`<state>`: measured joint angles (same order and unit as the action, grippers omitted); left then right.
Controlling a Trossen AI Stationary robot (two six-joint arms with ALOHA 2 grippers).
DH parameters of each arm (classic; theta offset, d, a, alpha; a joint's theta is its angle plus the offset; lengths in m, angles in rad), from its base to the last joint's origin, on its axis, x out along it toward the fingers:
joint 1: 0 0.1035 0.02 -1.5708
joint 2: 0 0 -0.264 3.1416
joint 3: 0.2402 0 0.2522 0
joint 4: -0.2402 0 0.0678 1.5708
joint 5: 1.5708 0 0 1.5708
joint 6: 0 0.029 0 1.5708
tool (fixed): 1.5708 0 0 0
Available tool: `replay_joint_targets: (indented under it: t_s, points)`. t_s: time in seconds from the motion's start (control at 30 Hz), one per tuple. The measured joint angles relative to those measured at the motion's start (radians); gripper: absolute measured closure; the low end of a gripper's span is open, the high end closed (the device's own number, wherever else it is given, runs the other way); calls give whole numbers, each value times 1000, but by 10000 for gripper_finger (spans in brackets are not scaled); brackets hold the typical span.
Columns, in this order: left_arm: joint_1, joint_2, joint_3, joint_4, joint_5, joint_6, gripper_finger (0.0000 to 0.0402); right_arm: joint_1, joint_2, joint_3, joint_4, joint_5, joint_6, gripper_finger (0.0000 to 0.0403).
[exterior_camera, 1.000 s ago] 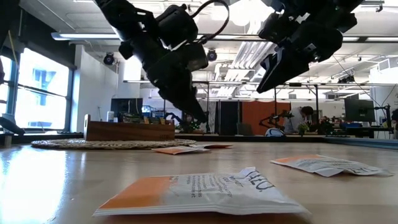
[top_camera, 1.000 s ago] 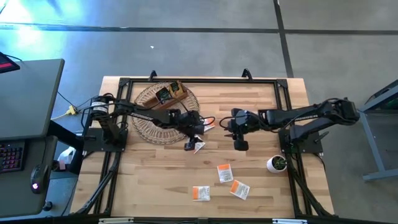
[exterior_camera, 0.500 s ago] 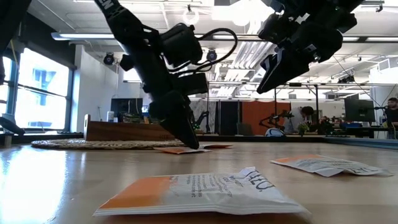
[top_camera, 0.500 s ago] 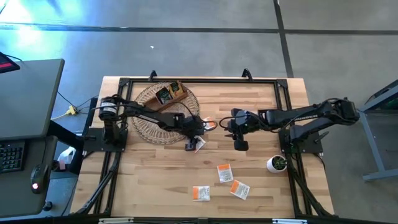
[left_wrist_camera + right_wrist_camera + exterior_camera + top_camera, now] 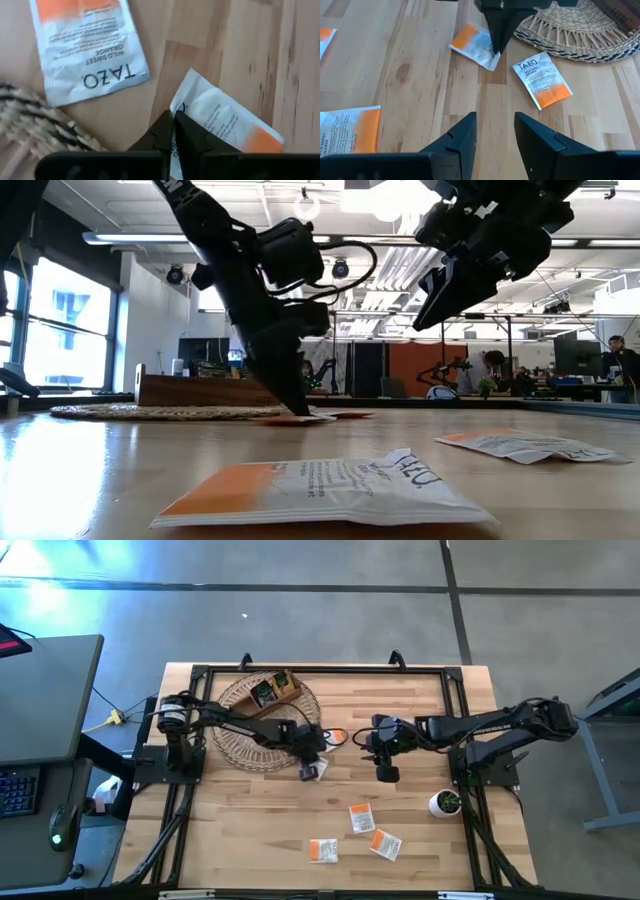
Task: Pick & Place Tea
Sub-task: Put the orange tea bag into the left section of the wooden organizer
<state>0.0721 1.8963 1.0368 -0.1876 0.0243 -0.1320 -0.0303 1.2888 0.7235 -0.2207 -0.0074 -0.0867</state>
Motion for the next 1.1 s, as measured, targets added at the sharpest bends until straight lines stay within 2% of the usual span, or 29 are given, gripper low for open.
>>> replay_joint_targets:
  t_s: [0.07, 0.2, 0.27, 0.47, 0.6, 0.67, 0.73, 0.8, 0.93, 1.1]
  points:
    - [0, -32, 8, -14, -23, -64, 396, 0, 0, 0, 0, 0, 0, 274]
    - [-1, -96, 45, -119, -149, -184, 399, 0, 0, 0, -5, 0, 0, 274]
    - [-1, -166, 58, -243, -237, -227, 400, 0, 1, 0, -14, 0, 0, 274]
    - [-37, -347, 75, -482, -555, -343, 401, 0, 1, -2, -29, 1, 4, 274]
    - [-48, -452, 76, -742, -805, -558, 401, 0, 1, -2, -23, 8, 42, 274]
    - [-44, -475, 55, -897, -869, -708, 401, 0, 1, -2, -22, 8, 42, 274]
    - [-28, -476, 33, -938, -934, -823, 401, 0, 1, -2, -22, 9, 44, 274]
    - [-7, -479, -10, -1017, -955, -908, 401, 0, 1, -2, -16, 8, 44, 274]
    - [72, -482, -105, -950, -980, -968, 401, 0, 1, -2, -7, 8, 44, 274]
    - [154, -466, -236, -757, -1016, -913, 401, 0, 1, -2, 8, 8, 44, 274]
